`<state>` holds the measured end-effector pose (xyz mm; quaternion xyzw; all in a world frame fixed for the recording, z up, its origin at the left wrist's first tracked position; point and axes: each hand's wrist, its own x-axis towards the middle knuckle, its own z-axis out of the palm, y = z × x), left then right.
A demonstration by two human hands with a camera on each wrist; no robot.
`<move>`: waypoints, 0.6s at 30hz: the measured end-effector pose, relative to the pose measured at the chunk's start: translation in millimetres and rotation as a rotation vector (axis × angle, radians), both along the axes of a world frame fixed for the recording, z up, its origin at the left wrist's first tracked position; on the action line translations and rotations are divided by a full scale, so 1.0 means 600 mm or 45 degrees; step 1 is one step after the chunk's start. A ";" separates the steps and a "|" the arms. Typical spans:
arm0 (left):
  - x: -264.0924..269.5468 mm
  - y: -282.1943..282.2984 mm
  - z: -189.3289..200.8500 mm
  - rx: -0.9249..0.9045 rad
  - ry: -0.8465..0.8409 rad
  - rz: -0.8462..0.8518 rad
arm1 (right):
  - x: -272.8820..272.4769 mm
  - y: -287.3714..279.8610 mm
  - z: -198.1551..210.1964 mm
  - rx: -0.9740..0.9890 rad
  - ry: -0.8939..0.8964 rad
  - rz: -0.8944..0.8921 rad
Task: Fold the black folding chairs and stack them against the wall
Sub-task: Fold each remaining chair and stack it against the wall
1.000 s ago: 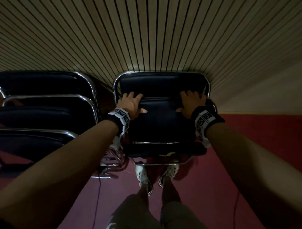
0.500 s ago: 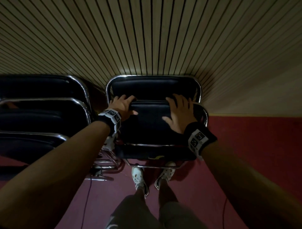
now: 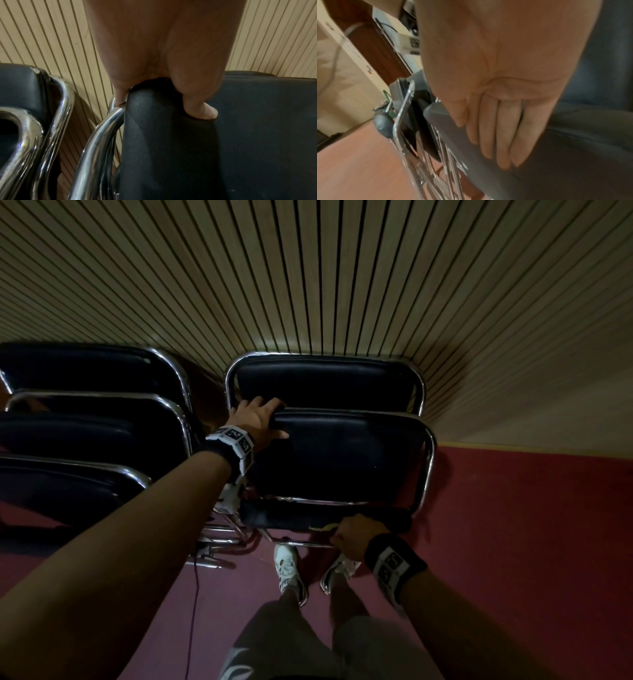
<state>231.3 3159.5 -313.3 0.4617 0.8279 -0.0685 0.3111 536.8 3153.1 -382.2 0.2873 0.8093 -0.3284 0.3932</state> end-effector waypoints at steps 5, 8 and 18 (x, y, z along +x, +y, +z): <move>0.015 -0.003 0.009 0.047 0.031 0.013 | -0.008 0.038 -0.008 0.031 0.017 0.022; 0.022 -0.006 0.016 0.136 0.088 -0.026 | -0.031 0.082 -0.009 0.174 0.120 -0.043; 0.020 -0.011 0.021 0.139 0.169 -0.091 | -0.061 0.115 -0.008 0.226 0.062 -0.033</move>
